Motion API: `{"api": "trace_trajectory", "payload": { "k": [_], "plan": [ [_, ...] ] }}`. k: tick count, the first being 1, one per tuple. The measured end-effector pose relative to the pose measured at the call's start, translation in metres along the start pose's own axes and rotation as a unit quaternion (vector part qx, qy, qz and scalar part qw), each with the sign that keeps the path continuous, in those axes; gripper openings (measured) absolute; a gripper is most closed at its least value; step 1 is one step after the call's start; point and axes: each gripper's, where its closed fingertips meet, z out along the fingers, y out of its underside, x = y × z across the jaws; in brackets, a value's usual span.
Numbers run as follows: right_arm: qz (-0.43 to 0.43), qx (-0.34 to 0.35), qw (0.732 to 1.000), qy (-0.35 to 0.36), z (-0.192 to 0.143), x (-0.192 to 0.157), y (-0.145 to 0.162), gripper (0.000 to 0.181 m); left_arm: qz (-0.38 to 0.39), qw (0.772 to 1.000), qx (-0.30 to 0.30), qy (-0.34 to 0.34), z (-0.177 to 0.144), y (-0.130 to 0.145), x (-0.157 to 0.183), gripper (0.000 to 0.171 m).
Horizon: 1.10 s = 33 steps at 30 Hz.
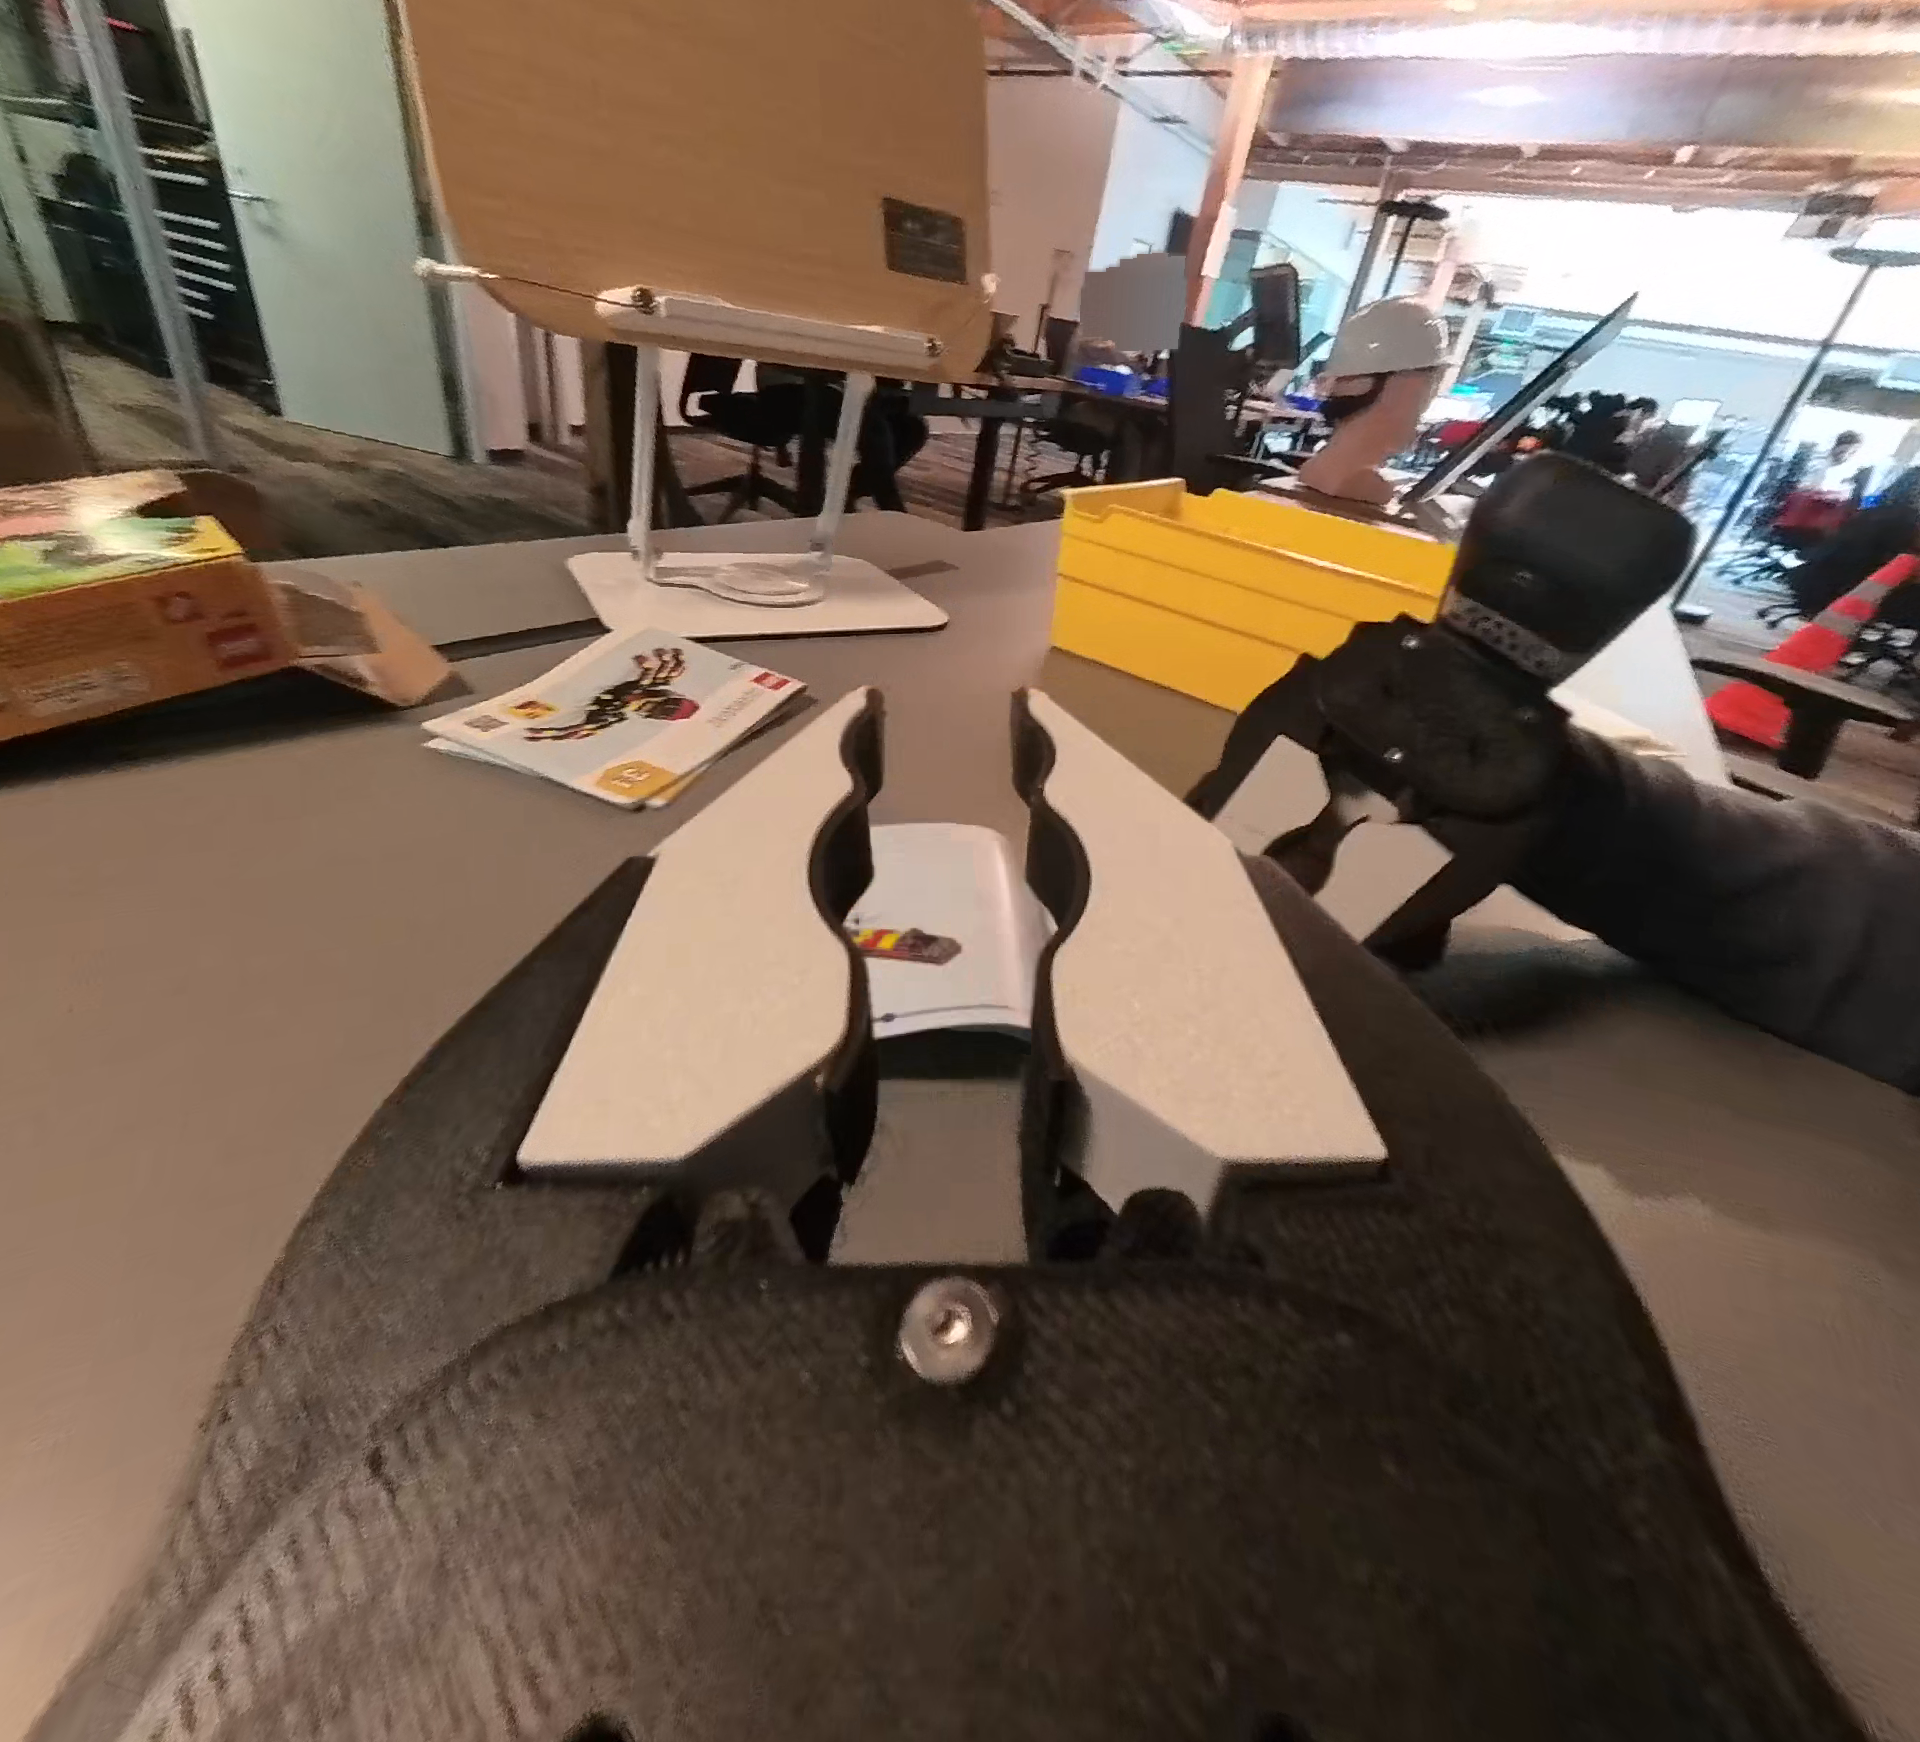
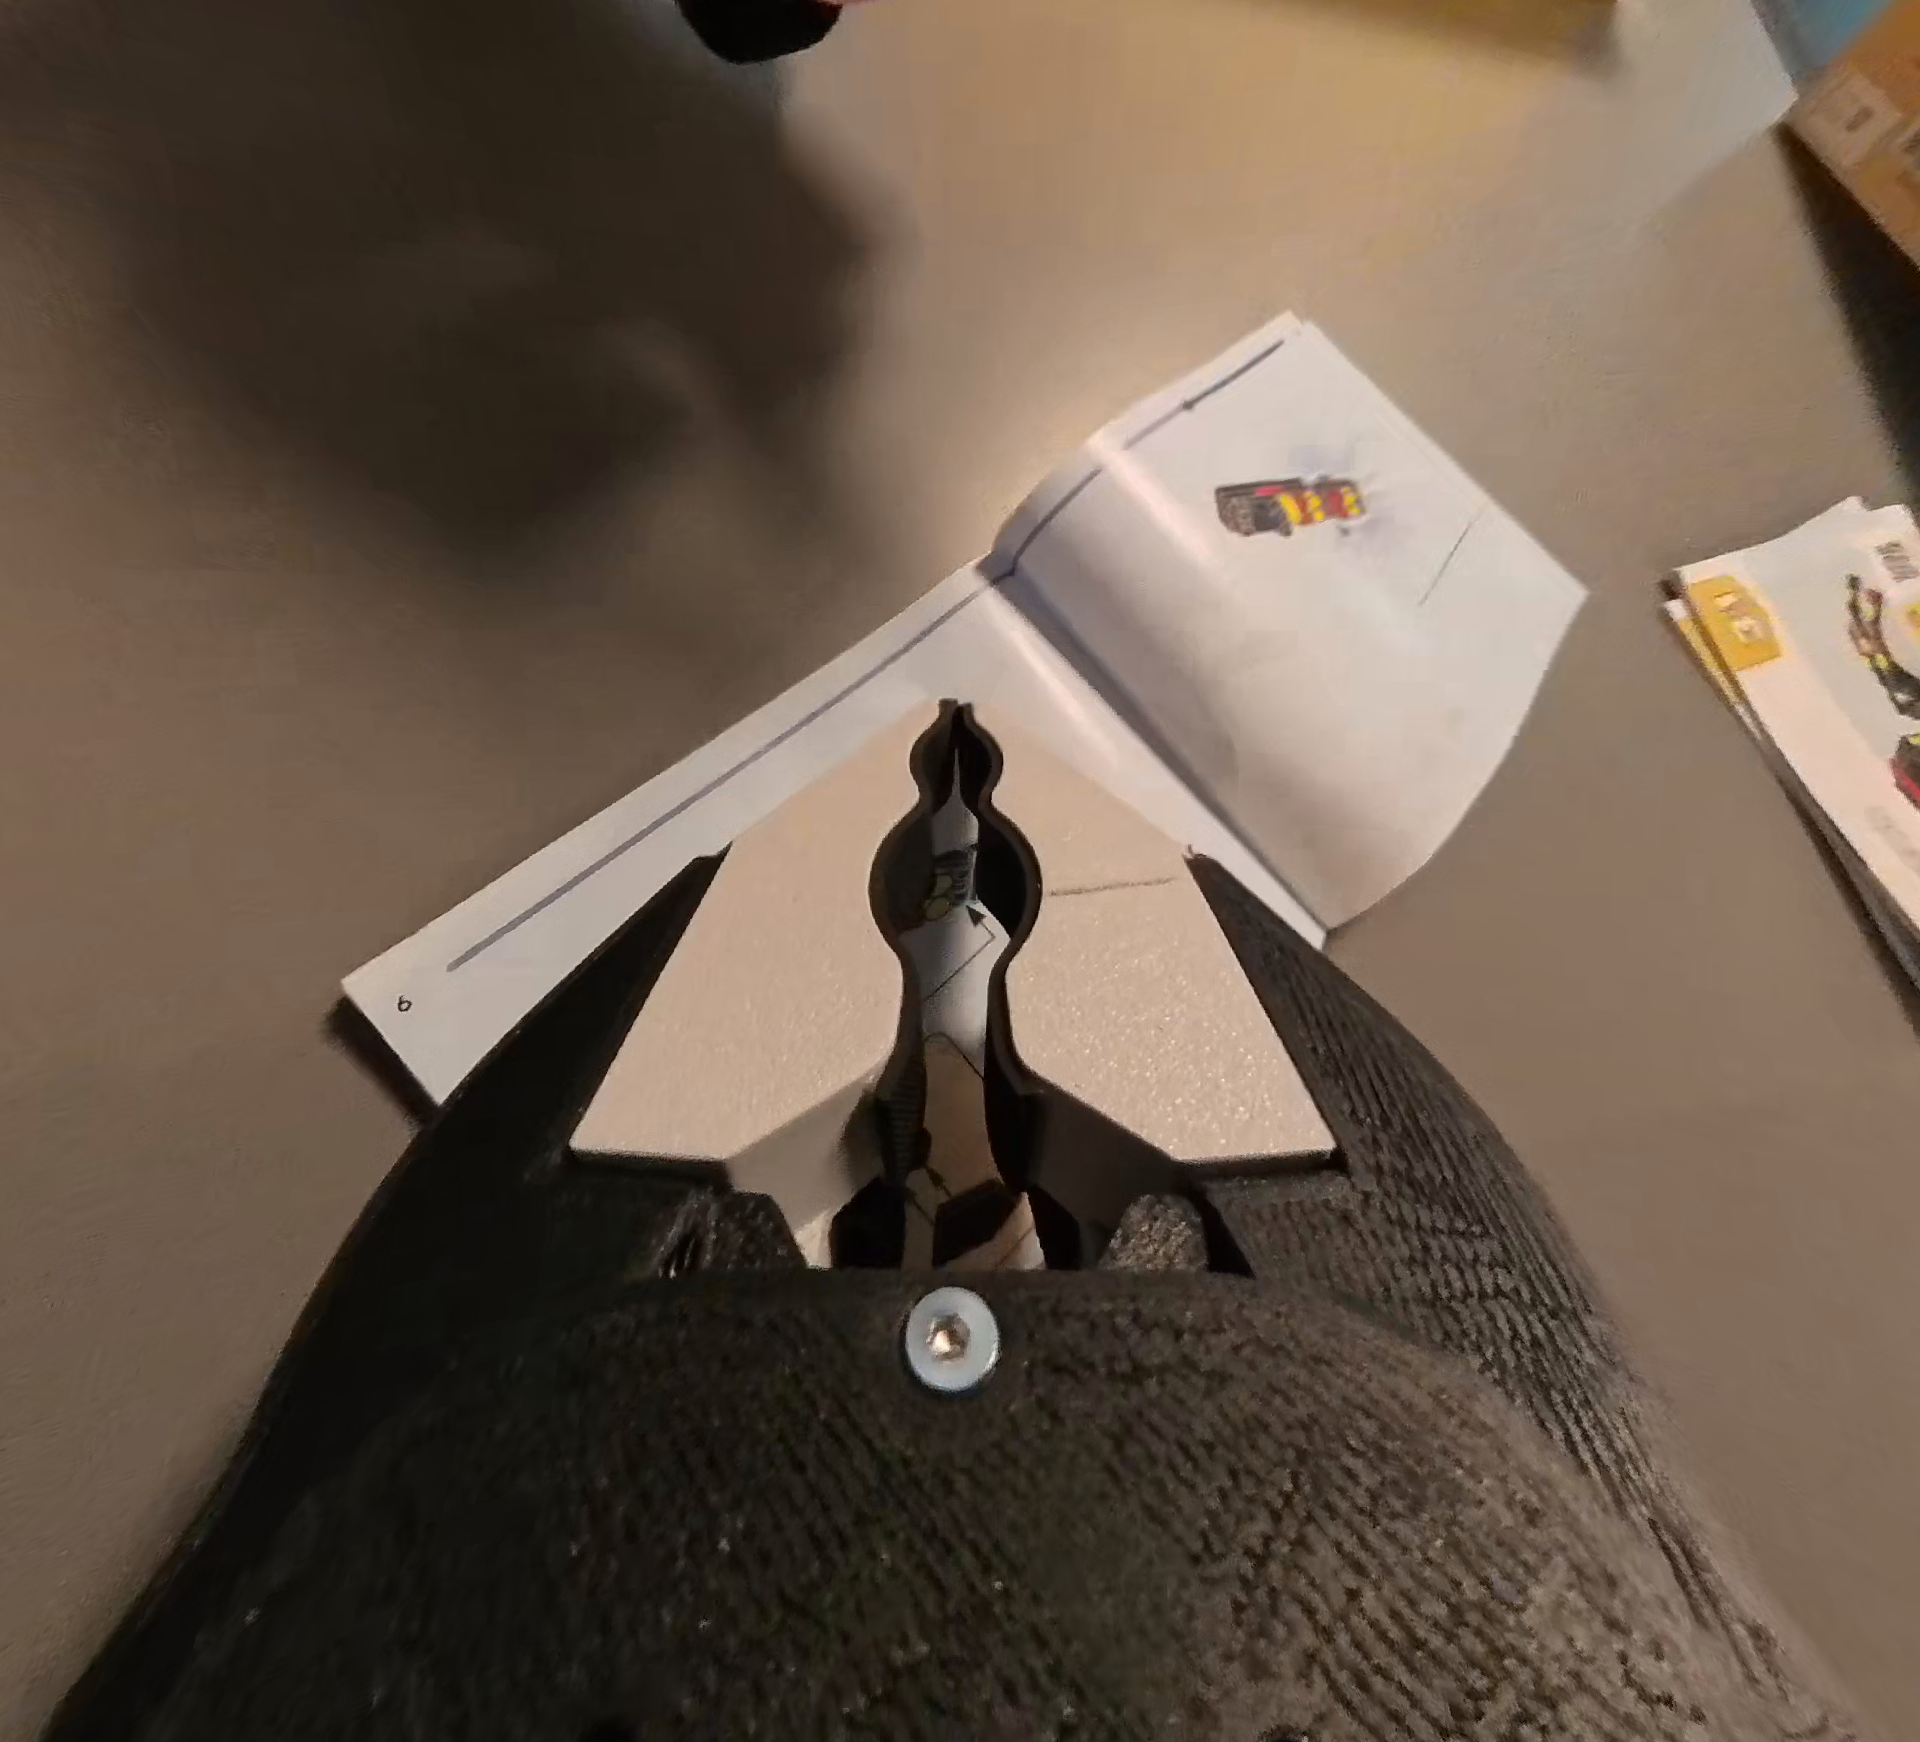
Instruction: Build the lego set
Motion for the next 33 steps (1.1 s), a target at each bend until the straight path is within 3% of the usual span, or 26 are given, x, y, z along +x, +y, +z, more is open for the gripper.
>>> {"api": "trace_trajectory", "payload": {
  "k": [4, 8, 9, 11, 14, 17, 22, 26, 33],
  "plan": [
    [0.03, 0.002, 0.999, -0.034, -0.008, -0.005, 0.004, 0.0, 0.032, 0.999, -0.037, -0.007, 0.001, 0.01, -0.004, 0.032],
    [0.12, 0.052, 0.989, 0.07, -0.023, 0.037, -0.016, 0.016, 0.075, 0.995, -0.058, -0.044, 0.0, 0.016, -0.015, 0.038],
    [0.142, 0.058, 0.984, 0.089, -0.027, 0.045, -0.018, 0.027, 0.079, 0.994, -0.062, -0.044, 0.0, 0.017, -0.015, 0.039],
    [0.193, 0.068, 0.971, 0.126, -0.032, 0.061, -0.018, 0.069, 0.083, 0.993, -0.069, -0.041, 0.0, 0.018, -0.015, 0.045],
    [0.279, 0.065, 0.951, 0.117, -0.025, 0.064, -0.013, 0.116, 0.086, 0.993, -0.065, -0.047, 0.0, 0.017, -0.017, 0.044],
    [0.303, 0.031, 0.945, 0.118, -0.005, 0.054, -0.008, 0.139, 0.077, 0.994, -0.059, -0.051, 0.002, 0.015, -0.017, 0.042],
    [0.293, -0.032, 0.945, 0.142, 0.024, 0.049, -0.006, 0.136, 0.067, 0.996, -0.05, -0.043, 0.006, 0.011, -0.009, 0.041],
    [0.284, -0.067, 0.944, 0.157, 0.028, 0.055, 0.006, 0.121, 0.077, 0.995, -0.052, -0.039, 0.006, 0.013, -0.005, 0.039],
    [0.245, -0.047, 0.96, 0.125, 0.021, 0.048, 0.006, 0.104, 0.069, 0.995, -0.039, -0.061, 0.0, 0.006, -0.016, 0.037]
  ]
}}
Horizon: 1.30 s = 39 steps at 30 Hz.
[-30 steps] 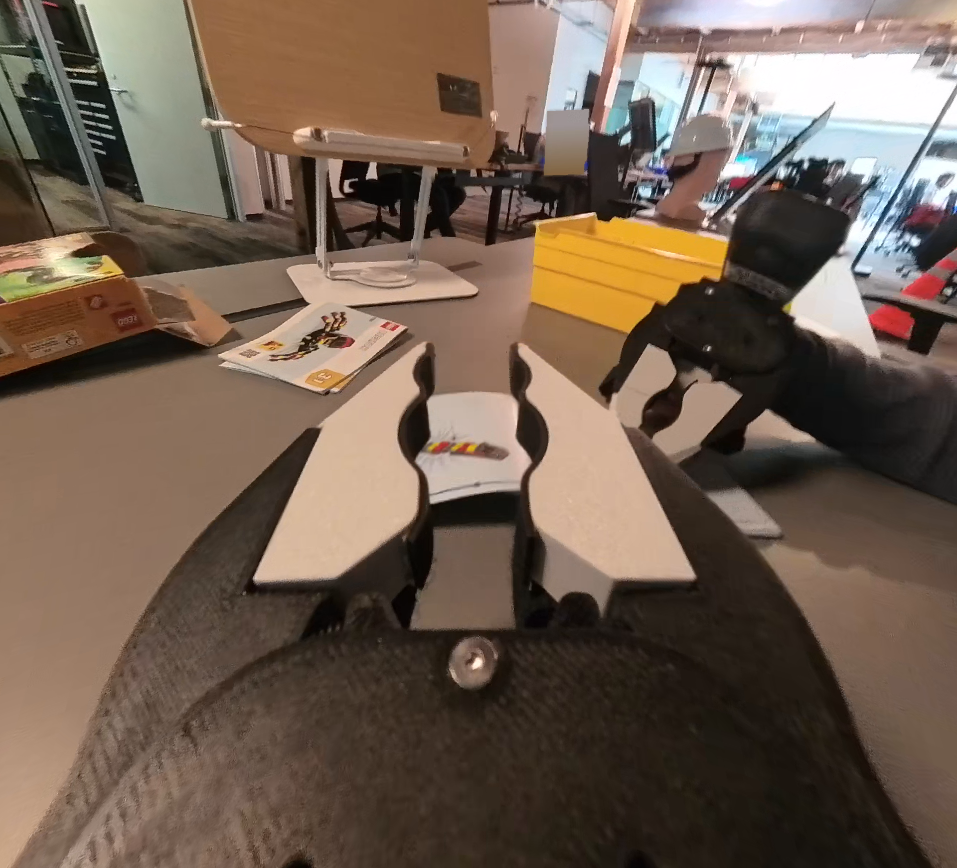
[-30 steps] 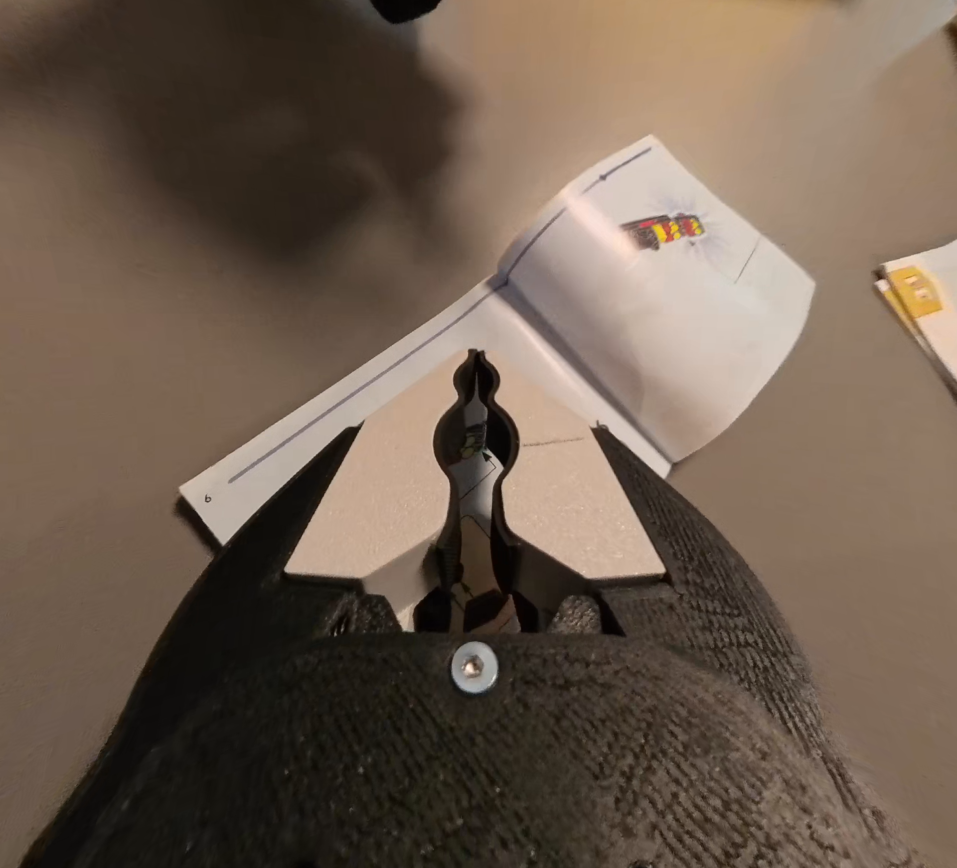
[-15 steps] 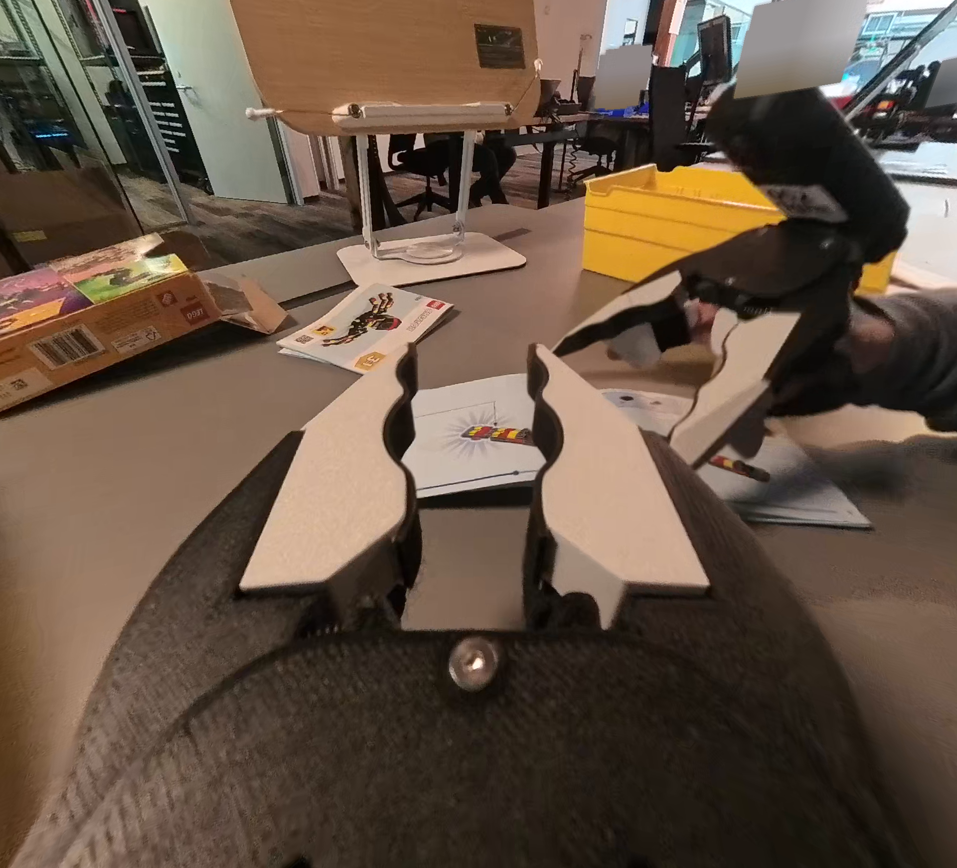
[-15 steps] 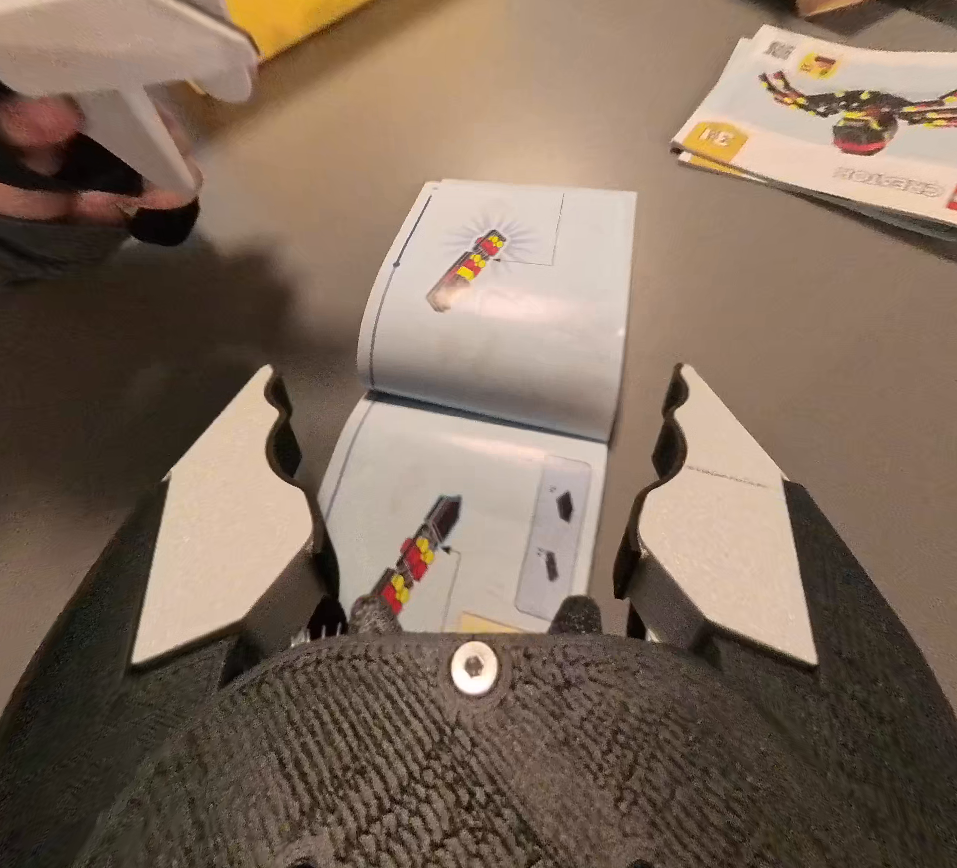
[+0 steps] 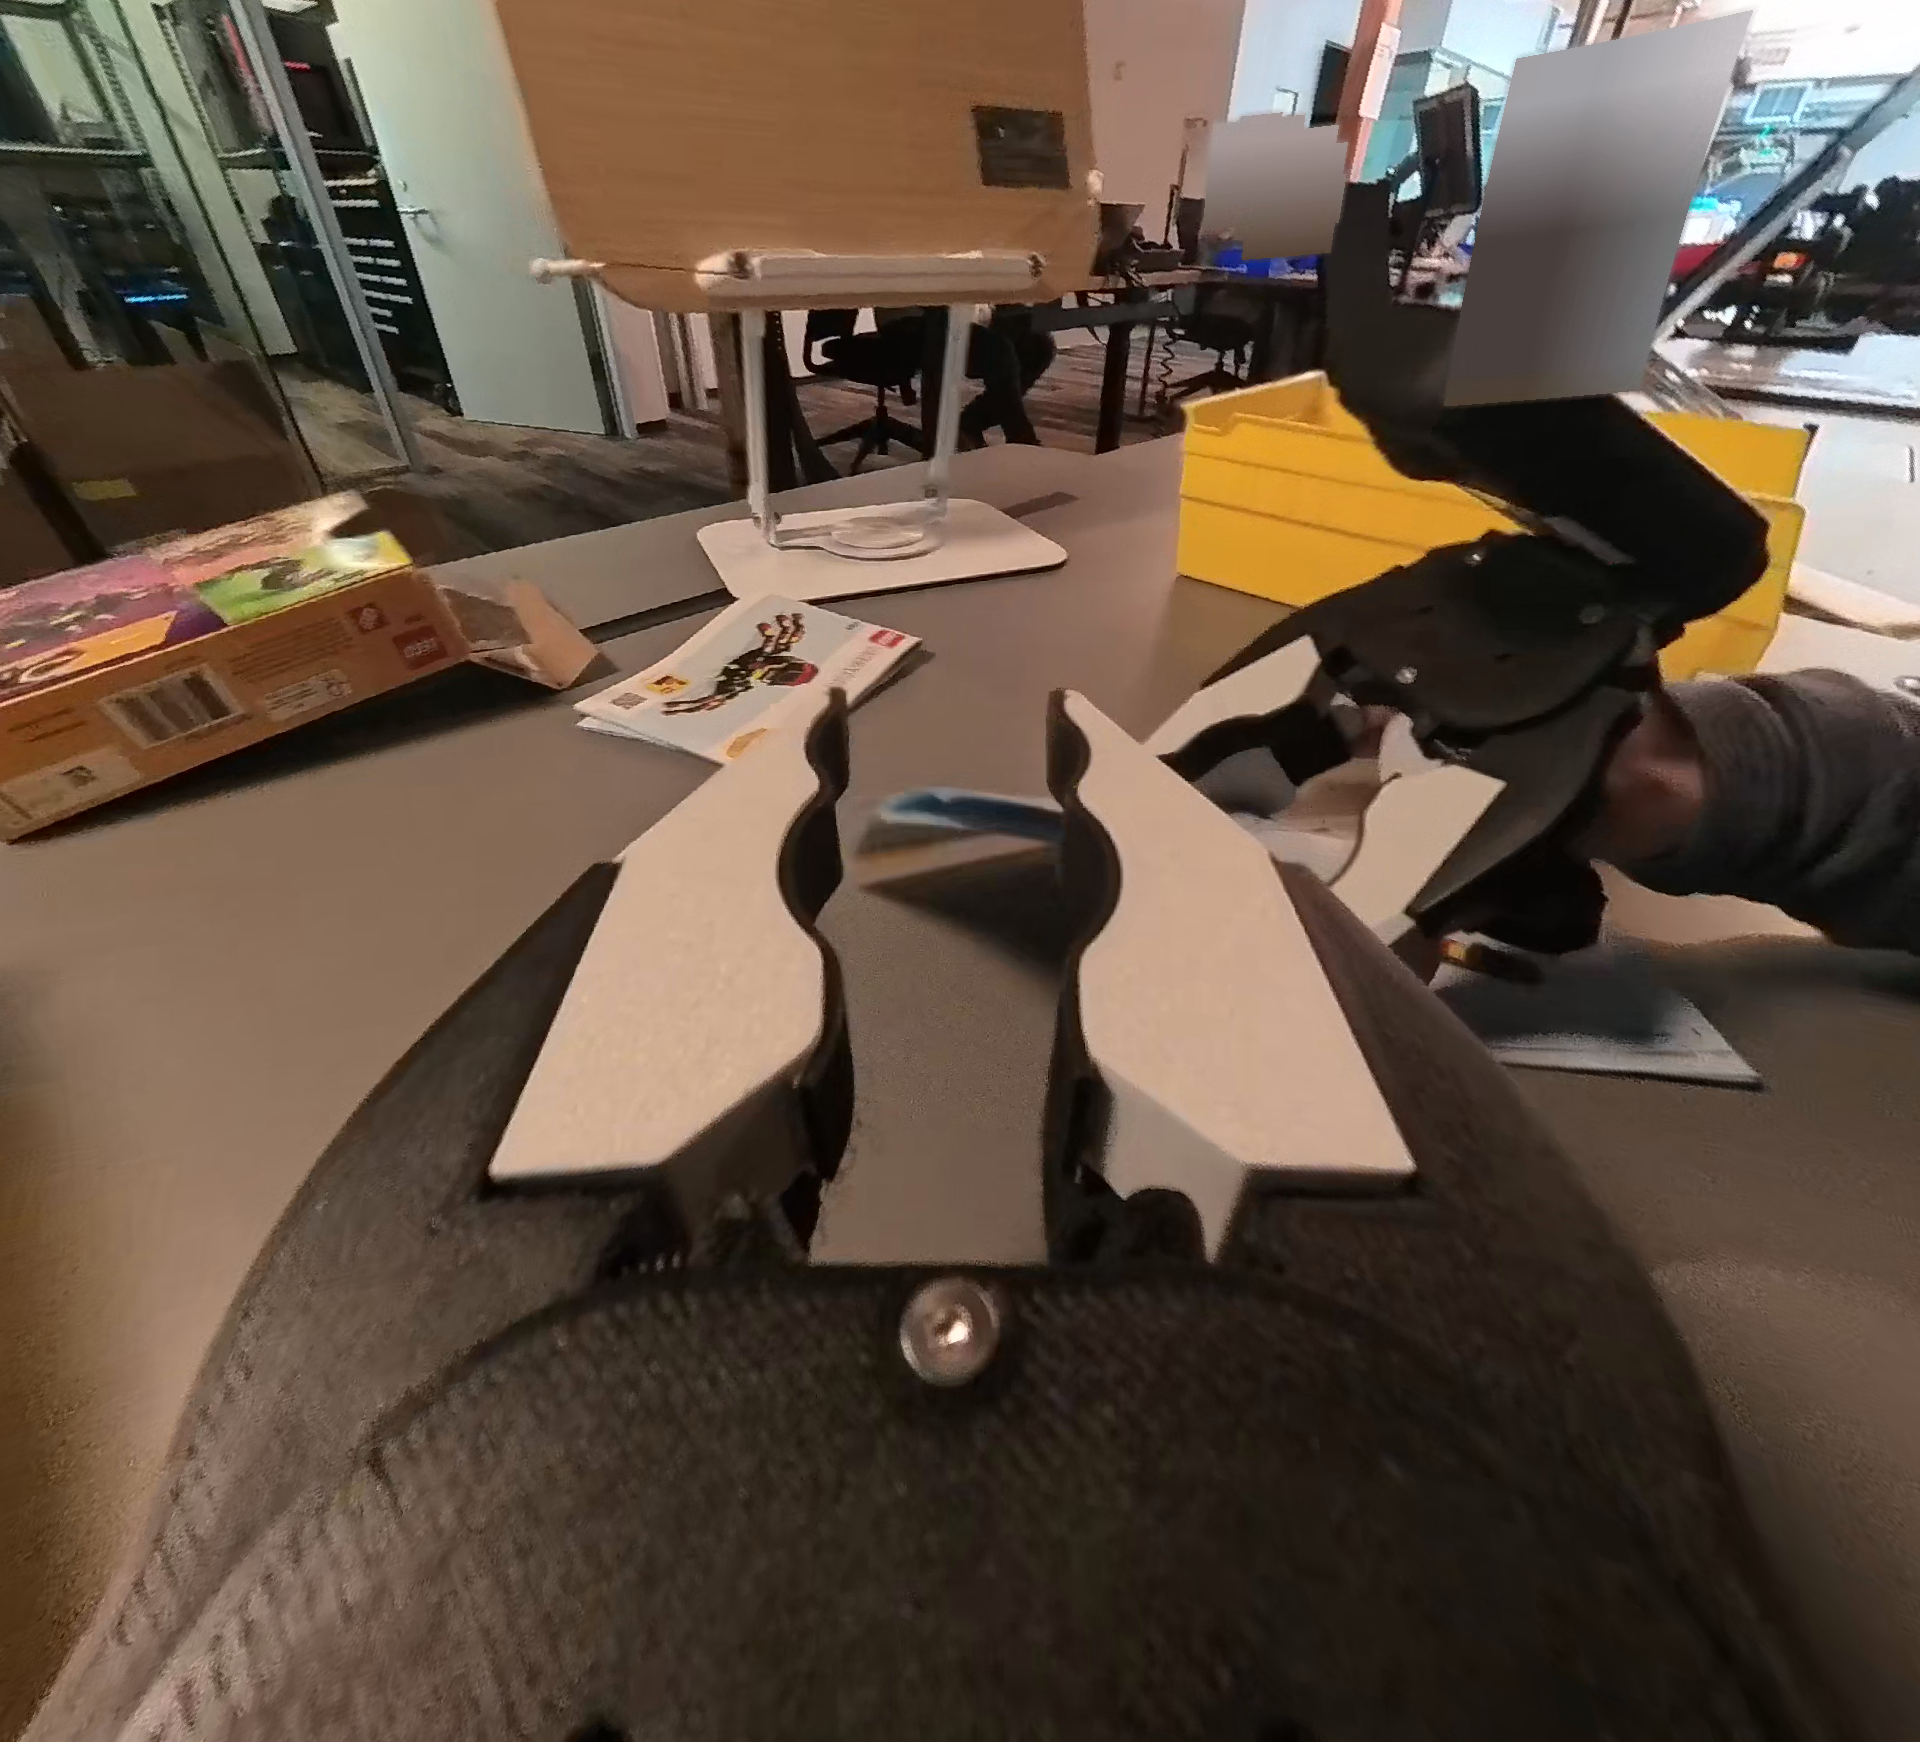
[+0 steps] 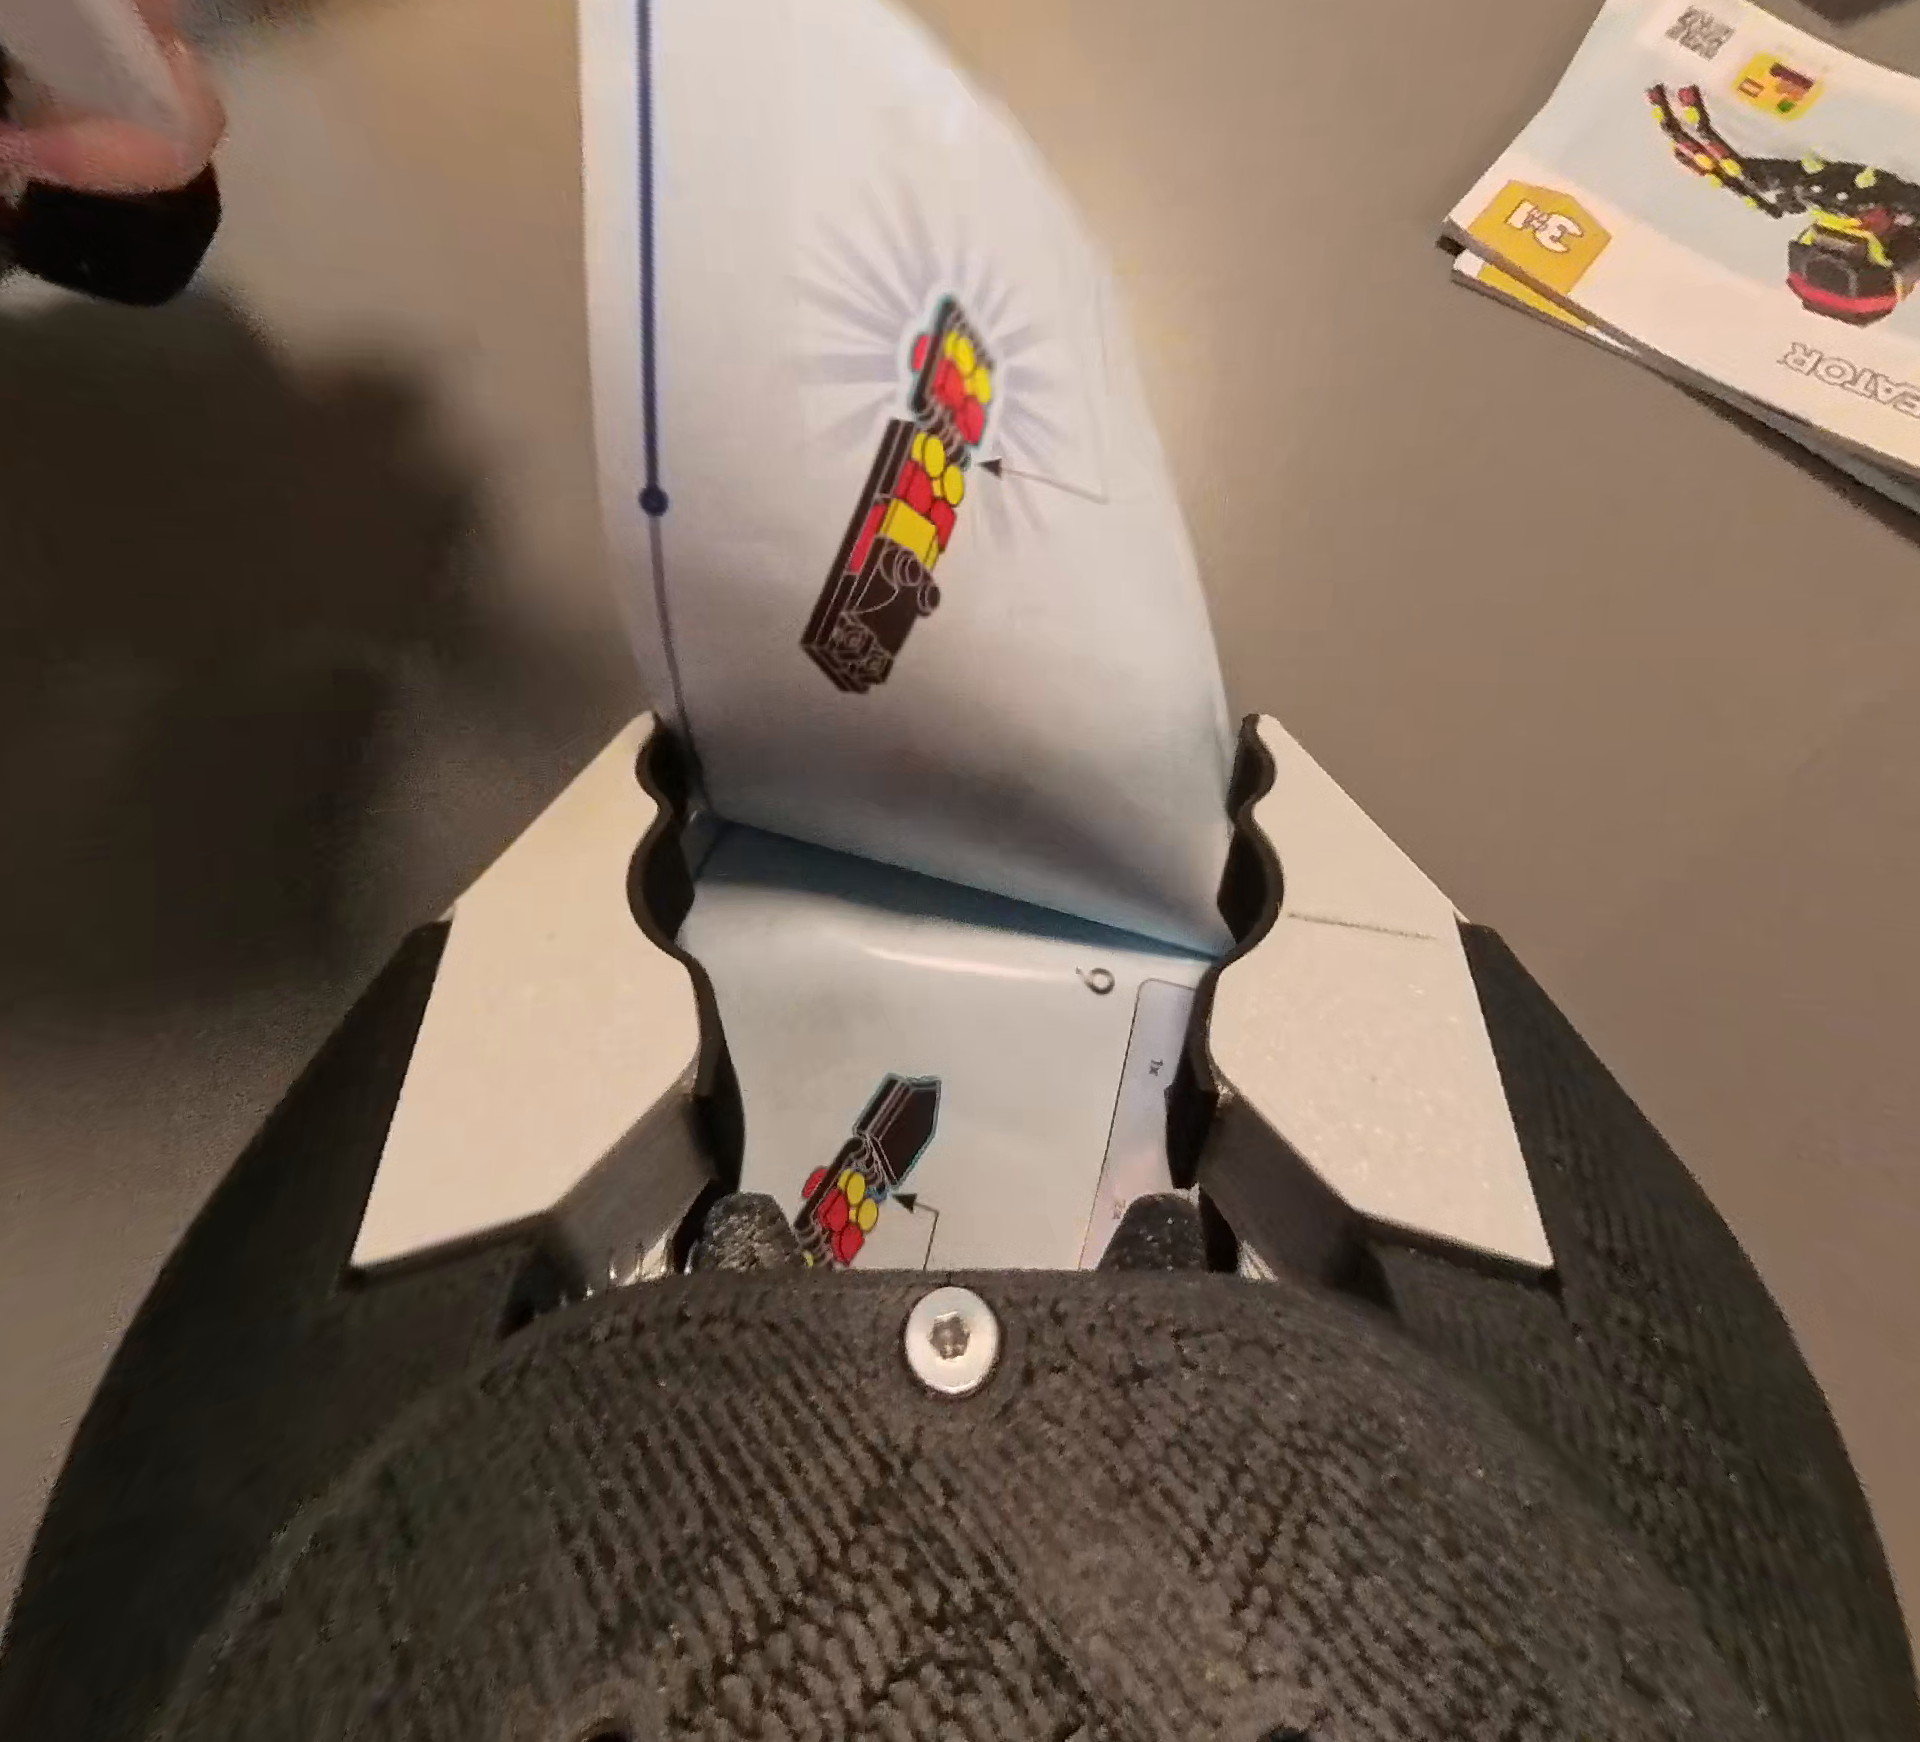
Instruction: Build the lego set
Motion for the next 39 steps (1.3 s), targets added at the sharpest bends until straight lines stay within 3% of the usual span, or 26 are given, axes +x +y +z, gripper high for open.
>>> {"api": "trace_trajectory", "payload": {
  "k": [8, 15, 30, 32, 36, 39],
  "plan": [
    [-0.049, 0.13, 0.986, -0.094, -0.03, -0.015, -0.027, 0.102, -0.169, 0.986, -0.014, 0.009, -0.005, 0.007, -0.028, 0.048],
    [-0.096, 0.195, 0.972, -0.088, -0.047, -0.012, -0.037, 0.101, -0.336, 0.935, -0.05, 0.106, -0.002, 0.019, -0.015, 0.068],
    [-0.061, 0.335, 0.936, -0.092, -0.089, -0.004, -0.069, 0.101, -0.4, 0.899, -0.075, 0.16, 0.001, 0.026, 0.007, 0.078],
    [-0.062, 0.334, 0.936, -0.094, -0.088, -0.005, -0.069, 0.101, -0.417, 0.886, -0.07, 0.19, 0.001, 0.023, 0.015, 0.078],
    [-0.073, 0.328, 0.936, -0.102, -0.085, -0.011, -0.067, 0.101, -0.484, 0.832, -0.043, 0.268, -0.003, 0.008, 0.03, 0.076],
    [-0.084, 0.322, 0.937, -0.107, -0.083, -0.017, -0.066, 0.101, -0.497, 0.82, -0.046, 0.281, -0.003, 0.01, 0.033, 0.065]
  ]
}}
